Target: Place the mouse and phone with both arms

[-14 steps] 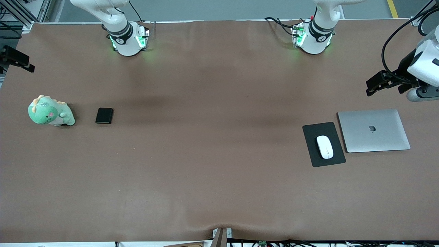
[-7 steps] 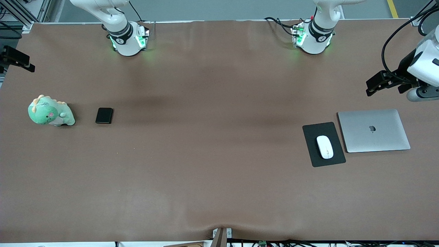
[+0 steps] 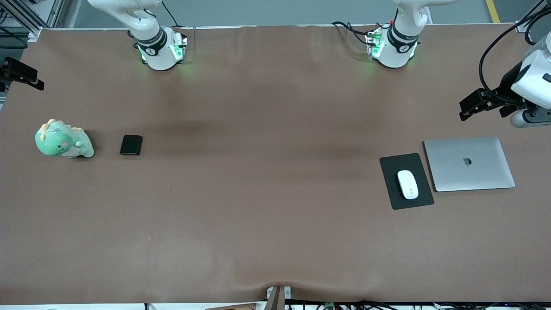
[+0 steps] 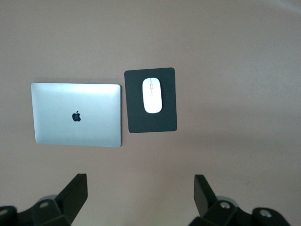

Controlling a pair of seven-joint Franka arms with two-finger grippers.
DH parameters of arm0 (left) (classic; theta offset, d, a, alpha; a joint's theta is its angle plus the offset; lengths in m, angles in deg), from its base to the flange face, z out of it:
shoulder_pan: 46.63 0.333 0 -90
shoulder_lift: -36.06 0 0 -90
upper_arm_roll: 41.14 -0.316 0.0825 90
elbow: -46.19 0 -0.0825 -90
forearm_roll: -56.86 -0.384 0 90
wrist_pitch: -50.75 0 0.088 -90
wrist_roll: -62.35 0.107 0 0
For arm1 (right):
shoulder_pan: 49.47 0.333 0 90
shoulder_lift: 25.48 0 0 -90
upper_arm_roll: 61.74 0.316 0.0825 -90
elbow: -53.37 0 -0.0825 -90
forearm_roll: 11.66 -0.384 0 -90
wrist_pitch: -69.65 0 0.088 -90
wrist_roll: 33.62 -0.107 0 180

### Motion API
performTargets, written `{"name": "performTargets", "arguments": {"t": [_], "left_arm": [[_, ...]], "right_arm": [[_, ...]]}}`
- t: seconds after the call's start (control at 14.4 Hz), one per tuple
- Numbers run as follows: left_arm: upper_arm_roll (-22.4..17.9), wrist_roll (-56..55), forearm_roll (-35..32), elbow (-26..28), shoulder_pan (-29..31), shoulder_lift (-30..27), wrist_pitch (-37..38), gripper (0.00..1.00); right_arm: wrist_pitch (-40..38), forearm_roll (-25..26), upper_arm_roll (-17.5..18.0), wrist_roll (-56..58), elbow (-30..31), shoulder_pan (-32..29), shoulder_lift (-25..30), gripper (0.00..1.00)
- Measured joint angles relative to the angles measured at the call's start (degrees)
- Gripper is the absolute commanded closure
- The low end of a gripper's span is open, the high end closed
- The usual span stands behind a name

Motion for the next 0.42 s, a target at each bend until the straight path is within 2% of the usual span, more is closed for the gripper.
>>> {"name": "performTargets", "arguments": {"t": [0.42], "left_arm": [[0.00,0.00,0.00,0.00,0.04,0.00,0.00,0.00]], "right_arm": [[0.00,0.00,-0.50,0.00,0.09,-0.04,0.00,0.00]]}}
